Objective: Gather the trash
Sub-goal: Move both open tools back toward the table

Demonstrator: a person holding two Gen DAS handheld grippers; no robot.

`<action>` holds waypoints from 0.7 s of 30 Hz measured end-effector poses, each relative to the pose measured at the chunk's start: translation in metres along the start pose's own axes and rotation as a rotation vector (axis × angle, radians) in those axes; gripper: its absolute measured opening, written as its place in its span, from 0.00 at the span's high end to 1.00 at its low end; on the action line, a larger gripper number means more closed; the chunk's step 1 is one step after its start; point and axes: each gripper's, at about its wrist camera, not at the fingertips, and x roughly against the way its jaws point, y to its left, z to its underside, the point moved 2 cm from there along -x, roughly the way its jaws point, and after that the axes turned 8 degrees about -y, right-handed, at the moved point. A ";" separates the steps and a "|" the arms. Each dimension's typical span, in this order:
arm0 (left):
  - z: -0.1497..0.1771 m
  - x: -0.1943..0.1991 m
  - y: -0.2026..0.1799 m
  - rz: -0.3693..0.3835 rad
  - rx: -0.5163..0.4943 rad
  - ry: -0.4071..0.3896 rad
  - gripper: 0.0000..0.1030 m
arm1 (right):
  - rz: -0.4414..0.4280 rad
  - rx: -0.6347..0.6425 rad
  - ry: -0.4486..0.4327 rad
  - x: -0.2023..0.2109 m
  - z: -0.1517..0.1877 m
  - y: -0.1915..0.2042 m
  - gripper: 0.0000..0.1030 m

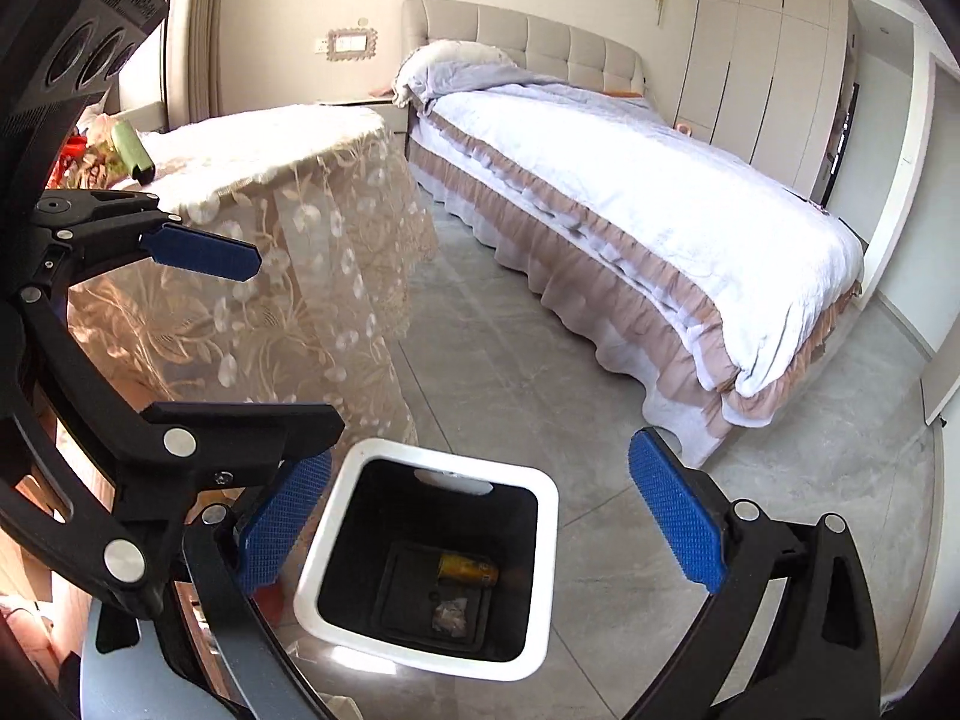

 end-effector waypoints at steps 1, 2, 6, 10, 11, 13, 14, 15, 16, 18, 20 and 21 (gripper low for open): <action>-0.003 0.011 0.006 -0.033 0.009 -0.025 0.05 | 0.003 0.003 -0.020 0.003 -0.008 0.003 0.04; -0.007 0.021 0.013 -0.065 0.023 -0.051 0.05 | 0.004 0.006 -0.038 0.007 -0.016 0.007 0.04; -0.014 0.067 0.043 -0.201 0.097 -0.145 0.05 | -0.016 -0.025 -0.130 0.017 -0.050 0.025 0.04; -0.012 0.115 0.078 -0.348 0.194 -0.244 0.05 | -0.079 -0.063 -0.235 0.025 -0.085 0.049 0.04; -0.010 0.127 0.087 -0.384 0.218 -0.263 0.05 | -0.091 -0.059 -0.261 0.027 -0.093 0.057 0.04; -0.006 0.149 0.103 -0.458 0.248 -0.295 0.05 | -0.116 -0.045 -0.303 0.028 -0.108 0.078 0.04; -0.003 0.160 0.110 -0.496 0.257 -0.306 0.05 | -0.137 -0.036 -0.314 0.029 -0.114 0.087 0.04; 0.002 0.173 0.119 -0.534 0.271 -0.317 0.05 | -0.154 -0.030 -0.329 0.029 -0.121 0.097 0.04; 0.006 0.183 0.127 -0.568 0.287 -0.324 0.05 | -0.167 -0.024 -0.341 0.029 -0.127 0.108 0.04; 0.018 0.206 0.144 -0.631 0.316 -0.336 0.05 | -0.212 -0.005 -0.353 0.027 -0.138 0.130 0.04; 0.030 0.225 0.160 -0.677 0.349 -0.346 0.05 | -0.254 0.009 -0.363 0.025 -0.148 0.151 0.04; 0.038 0.234 0.168 -0.701 0.364 -0.347 0.05 | -0.278 0.019 -0.364 0.023 -0.153 0.162 0.04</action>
